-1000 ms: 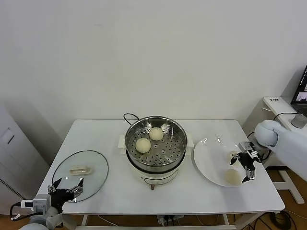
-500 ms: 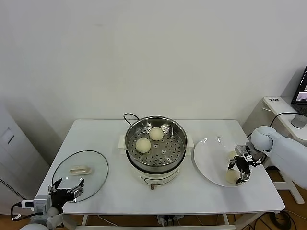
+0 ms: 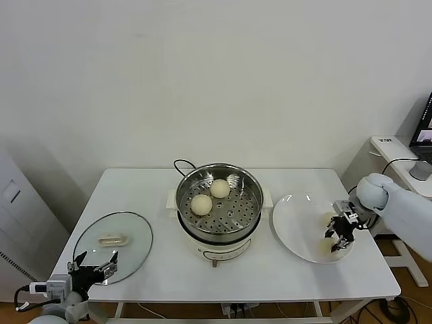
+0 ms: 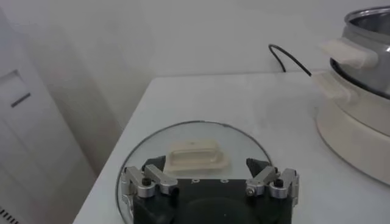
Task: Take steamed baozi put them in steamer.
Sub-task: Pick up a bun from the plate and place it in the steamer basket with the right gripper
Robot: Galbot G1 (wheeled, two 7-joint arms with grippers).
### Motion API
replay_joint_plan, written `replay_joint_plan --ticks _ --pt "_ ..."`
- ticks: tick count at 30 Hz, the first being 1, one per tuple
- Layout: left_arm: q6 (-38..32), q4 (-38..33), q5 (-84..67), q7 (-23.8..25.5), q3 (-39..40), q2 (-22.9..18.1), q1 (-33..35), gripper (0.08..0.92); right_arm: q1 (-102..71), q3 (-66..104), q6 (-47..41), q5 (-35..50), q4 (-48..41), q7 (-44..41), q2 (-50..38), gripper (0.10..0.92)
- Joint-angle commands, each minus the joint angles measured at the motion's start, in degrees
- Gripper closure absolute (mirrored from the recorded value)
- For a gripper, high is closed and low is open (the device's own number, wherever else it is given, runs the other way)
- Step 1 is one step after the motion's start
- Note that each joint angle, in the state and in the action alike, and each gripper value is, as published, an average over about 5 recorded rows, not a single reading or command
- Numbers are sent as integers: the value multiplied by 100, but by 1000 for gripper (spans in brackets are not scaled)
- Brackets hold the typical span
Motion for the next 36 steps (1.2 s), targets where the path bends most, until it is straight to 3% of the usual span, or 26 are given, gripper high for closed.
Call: replay_joint_plan --ticks 1,8,18,28,36 --pt "-1 15 0 -7 5 7 -5 177 1263 -351 142 364 374 -93 -70 610" --pt "-1 26 1 -10 26 0 -12 177 2807 -699 901 755 541 -73 525 609" --pt "-1 36 1 -10 64 7 -25 177 3118 -726 2583 775 535 327 1735 609" --pt "2 22 17 -13 63 -14 -20 177 2840 -989 4033 187 878 555 2624 609" --pt "-4 18 22 -16 61 -30 -12 177 2502 -1168 4445 -343 1404 582 2841 609"
